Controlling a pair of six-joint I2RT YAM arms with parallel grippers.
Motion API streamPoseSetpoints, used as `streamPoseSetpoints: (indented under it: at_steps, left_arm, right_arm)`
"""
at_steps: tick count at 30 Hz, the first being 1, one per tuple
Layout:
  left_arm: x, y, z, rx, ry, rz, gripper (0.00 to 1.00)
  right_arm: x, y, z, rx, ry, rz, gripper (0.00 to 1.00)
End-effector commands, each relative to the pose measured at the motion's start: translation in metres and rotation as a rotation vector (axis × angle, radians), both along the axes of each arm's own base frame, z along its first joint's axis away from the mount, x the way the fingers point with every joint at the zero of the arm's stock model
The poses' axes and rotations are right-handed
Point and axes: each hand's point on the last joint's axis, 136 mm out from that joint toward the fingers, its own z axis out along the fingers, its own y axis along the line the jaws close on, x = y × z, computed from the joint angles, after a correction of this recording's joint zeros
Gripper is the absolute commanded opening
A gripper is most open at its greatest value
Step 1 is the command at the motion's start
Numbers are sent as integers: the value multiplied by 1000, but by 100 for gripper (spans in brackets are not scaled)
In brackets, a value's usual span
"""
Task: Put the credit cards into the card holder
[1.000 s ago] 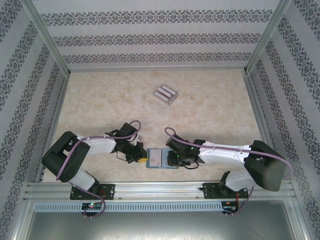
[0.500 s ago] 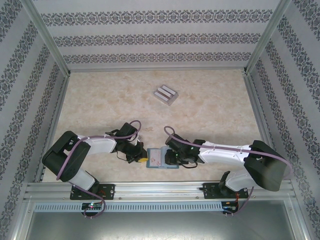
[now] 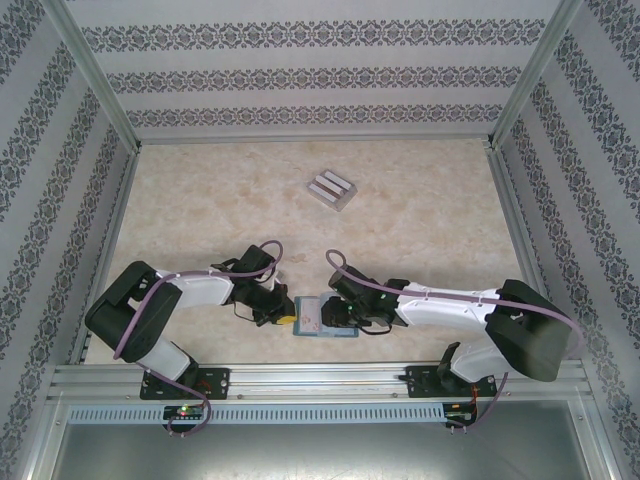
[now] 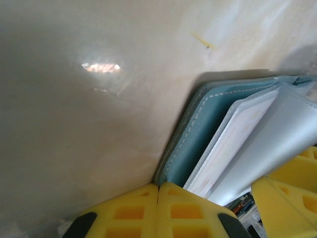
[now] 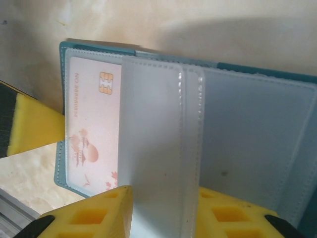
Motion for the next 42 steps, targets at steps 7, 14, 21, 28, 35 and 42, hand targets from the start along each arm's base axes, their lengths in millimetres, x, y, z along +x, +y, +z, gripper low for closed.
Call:
streamPoseSetpoints:
  at_steps: [7, 14, 21, 28, 35, 42]
  left_arm:
    - [2, 12, -32, 132, -26, 8, 0]
    - [6, 12, -27, 135, -50, 9, 1]
    - [12, 14, -18, 131, -89, 22, 5]
    - [21, 22, -9, 131, -128, 45, 6]
    - [25, 21, -9, 130, -138, 43, 7]
    - [25, 21, -11, 127, -134, 44, 7]
  right_arm:
    - [9, 12, 12, 73, -36, 5, 39]
    - [11, 18, 12, 98, -47, 15, 42]
    - [14, 23, 19, 137, -74, 18, 46]
    - [18, 18, 33, 215, -136, 3, 29]
    - [18, 15, 36, 277, -143, -14, 37]
    - [19, 11, 43, 334, -179, -31, 34]
